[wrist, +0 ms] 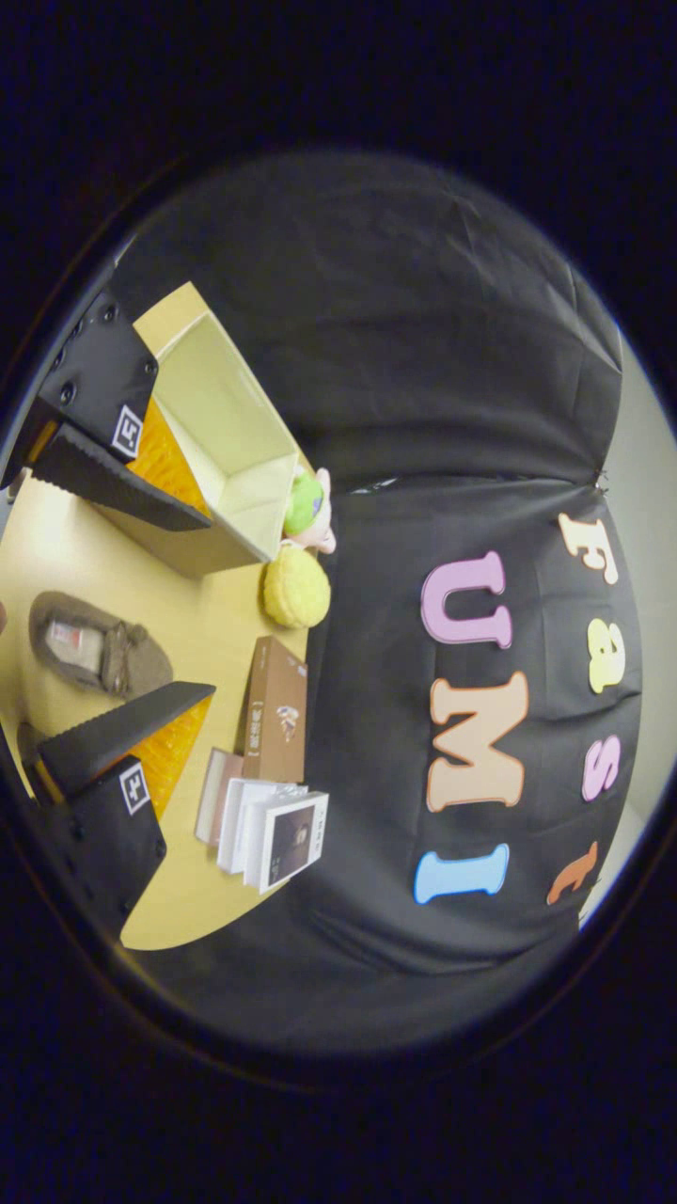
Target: Open the storage box then place both shoes into the box .Put the left shoe in first, then the right shoe, with the right side of both shoes facing outward in a uniform manner.
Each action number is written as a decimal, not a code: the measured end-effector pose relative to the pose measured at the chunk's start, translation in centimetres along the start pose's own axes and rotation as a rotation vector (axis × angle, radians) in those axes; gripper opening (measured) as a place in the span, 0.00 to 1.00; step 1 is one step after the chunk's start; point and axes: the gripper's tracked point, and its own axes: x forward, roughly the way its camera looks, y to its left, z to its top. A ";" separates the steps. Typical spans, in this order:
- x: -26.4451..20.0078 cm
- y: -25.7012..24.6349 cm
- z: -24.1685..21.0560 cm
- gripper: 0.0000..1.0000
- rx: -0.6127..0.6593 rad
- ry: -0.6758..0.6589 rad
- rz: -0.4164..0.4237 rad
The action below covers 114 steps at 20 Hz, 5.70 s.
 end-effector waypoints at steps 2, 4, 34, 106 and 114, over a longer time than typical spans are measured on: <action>0.4 -2.3 -2.4 1.00 -0.004 0.045 -0.035; 1.4 -3.8 -5.1 1.00 0.003 0.101 -0.050; 2.4 -4.1 -10.1 0.04 0.440 0.446 -0.096; -2.6 -15.5 -4.7 1.00 -0.003 0.185 -0.191; -2.4 -20.7 -15.2 1.00 0.066 0.411 -0.216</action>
